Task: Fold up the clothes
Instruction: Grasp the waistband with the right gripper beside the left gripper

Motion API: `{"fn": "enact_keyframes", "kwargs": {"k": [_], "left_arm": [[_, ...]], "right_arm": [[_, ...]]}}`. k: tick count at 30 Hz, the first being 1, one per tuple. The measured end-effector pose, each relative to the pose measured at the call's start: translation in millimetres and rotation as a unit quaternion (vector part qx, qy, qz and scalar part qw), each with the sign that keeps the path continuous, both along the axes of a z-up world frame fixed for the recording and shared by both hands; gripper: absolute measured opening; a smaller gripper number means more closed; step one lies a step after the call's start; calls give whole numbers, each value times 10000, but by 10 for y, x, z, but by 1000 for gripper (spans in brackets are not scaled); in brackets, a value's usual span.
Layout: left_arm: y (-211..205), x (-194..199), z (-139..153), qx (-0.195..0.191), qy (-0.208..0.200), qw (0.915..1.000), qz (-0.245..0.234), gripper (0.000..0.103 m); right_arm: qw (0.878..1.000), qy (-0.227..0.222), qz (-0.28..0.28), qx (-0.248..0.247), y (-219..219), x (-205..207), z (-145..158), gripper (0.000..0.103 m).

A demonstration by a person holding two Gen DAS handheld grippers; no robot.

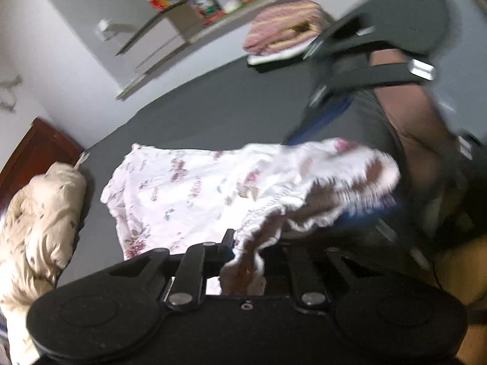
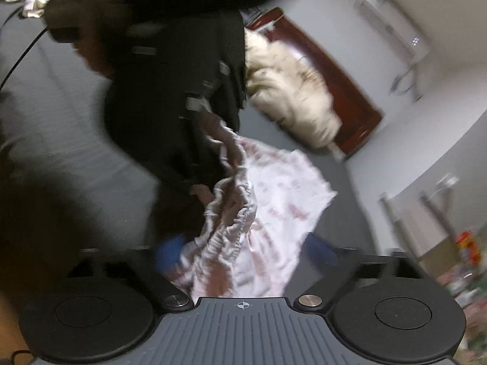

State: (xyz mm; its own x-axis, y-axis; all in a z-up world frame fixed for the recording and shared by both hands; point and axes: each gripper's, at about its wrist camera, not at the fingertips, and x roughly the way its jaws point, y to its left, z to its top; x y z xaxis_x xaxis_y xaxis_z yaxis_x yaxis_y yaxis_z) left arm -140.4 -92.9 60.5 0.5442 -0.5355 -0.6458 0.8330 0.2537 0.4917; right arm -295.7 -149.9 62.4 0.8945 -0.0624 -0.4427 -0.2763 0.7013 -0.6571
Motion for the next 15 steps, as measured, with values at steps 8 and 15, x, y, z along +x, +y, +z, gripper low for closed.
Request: {"fn": "enact_keyframes", "kwargs": {"k": [8, 15], "left_arm": [[-25, 199, 251, -456, 541, 9967, 405, 14], [41, 277, 361, -751, 1195, 9874, 714, 14]], "right_arm": [[9979, -162, -299, -554, 390, 12, -202, 99], [9915, -533, -896, -774, 617, 263, -440, 99]]}}
